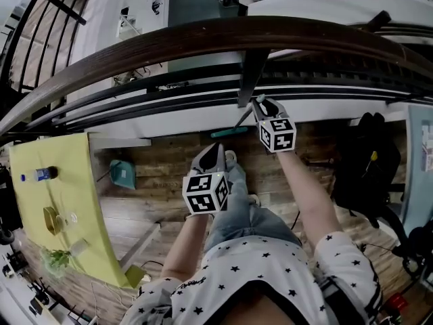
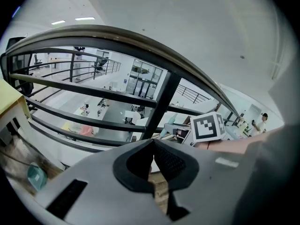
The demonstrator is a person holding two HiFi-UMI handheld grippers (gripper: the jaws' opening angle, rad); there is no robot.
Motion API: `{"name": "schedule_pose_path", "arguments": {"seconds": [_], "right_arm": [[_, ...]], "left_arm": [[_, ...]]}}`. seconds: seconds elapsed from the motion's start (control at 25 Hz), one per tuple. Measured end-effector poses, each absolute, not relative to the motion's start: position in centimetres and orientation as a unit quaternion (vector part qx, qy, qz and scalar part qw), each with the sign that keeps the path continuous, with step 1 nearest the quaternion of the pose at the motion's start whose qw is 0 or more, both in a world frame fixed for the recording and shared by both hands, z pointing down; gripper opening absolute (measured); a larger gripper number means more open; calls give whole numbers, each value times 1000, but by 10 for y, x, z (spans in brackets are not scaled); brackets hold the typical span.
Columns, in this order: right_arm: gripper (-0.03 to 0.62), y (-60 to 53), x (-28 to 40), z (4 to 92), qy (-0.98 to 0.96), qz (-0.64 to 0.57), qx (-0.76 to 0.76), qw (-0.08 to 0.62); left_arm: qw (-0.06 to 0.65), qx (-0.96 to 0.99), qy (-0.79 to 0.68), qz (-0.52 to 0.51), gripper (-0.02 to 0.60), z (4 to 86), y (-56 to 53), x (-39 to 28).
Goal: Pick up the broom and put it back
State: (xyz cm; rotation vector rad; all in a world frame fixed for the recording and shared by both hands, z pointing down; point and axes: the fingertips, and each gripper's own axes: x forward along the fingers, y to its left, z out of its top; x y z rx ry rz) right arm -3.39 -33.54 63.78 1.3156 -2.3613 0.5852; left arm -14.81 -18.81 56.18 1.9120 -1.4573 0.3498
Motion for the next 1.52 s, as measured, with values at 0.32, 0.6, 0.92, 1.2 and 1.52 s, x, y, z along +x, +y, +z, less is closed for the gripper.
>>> {"name": "schedule_pose_path", "arguments": {"seconds": [0.32, 0.6, 0.92, 1.2, 1.52], "right_arm": [[84, -317, -36, 610, -850, 178, 459, 186], [84, -301, -26, 579, -851, 170, 467, 171], [84, -274, -14, 546, -853, 161, 473, 149], [84, -247, -5, 518, -857, 152, 472, 136], [84, -220, 7, 489, -859, 144, 475, 122]], "left_arm": [[340, 739, -569, 123, 12, 544, -173, -145], [333, 743, -570, 116, 12, 525, -159, -139], [319, 751, -567, 111, 12, 509, -140, -128], [314, 755, -565, 110, 12, 497, -116, -118], [298, 763, -563, 108, 12, 480, -96, -106]]}}
